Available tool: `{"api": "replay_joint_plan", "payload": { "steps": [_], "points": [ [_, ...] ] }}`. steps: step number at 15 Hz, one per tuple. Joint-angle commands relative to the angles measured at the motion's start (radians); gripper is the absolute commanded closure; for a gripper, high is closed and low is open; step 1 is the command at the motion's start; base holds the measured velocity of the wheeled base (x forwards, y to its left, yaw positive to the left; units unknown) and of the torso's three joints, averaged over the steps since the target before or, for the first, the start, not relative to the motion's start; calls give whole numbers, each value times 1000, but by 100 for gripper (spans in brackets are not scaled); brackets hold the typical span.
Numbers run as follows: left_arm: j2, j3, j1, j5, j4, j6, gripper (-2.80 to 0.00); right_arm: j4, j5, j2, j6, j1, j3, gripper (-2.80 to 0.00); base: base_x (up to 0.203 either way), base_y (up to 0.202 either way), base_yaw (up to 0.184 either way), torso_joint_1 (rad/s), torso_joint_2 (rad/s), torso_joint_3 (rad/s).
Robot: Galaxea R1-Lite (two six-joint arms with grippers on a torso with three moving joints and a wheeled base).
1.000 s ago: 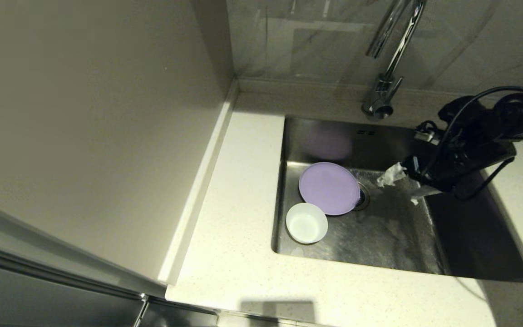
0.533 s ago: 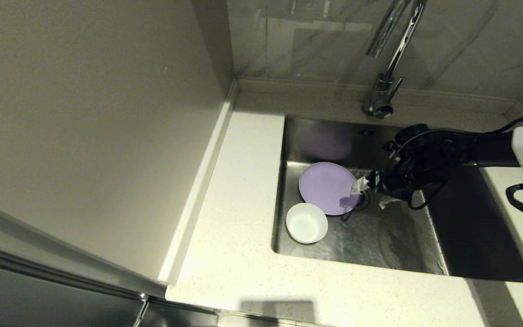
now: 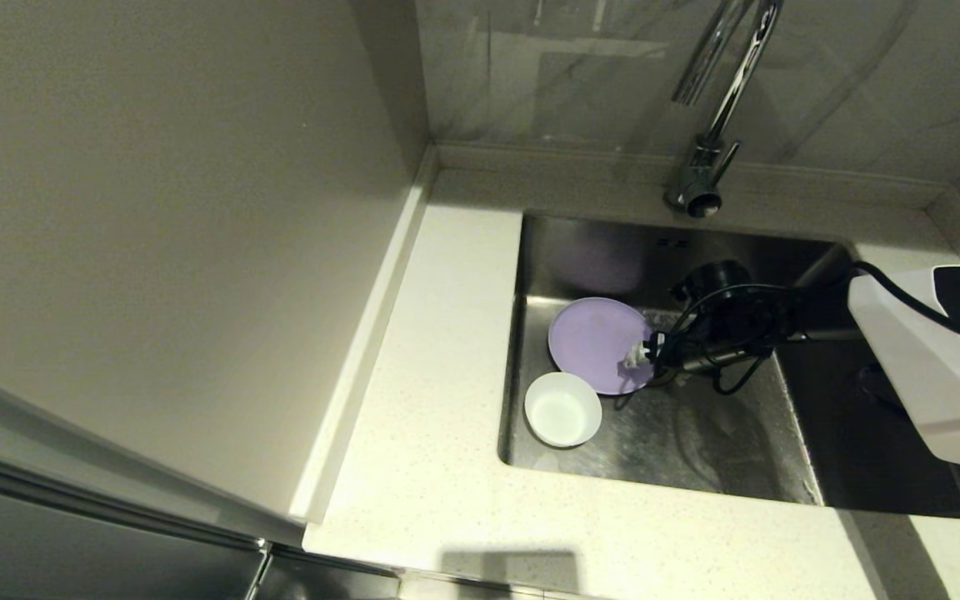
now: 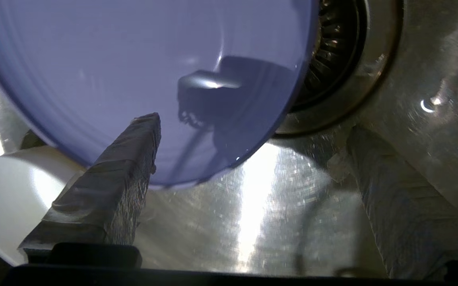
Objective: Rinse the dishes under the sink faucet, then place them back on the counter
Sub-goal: Put a plate back to the table from the sink
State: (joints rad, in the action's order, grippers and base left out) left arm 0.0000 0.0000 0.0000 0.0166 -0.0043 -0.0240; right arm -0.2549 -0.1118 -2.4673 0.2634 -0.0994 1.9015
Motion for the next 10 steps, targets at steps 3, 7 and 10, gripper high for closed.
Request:
{"api": "replay_joint_plan", "payload": {
  "steps": [3,7,10],
  "points": [
    [-3,0,0,0,0,-1,0,-1,3,-57,2,-17,73,-280,0,0,0,0,0,0],
    [-3,0,0,0,0,-1,0,41,12,-72,1,-34,74,-280,0,0,0,0,0,0],
    [-3,0,0,0,0,-1,0,69,32,-87,-1,-44,74,-280,0,0,0,0,0,0]
  ]
}}
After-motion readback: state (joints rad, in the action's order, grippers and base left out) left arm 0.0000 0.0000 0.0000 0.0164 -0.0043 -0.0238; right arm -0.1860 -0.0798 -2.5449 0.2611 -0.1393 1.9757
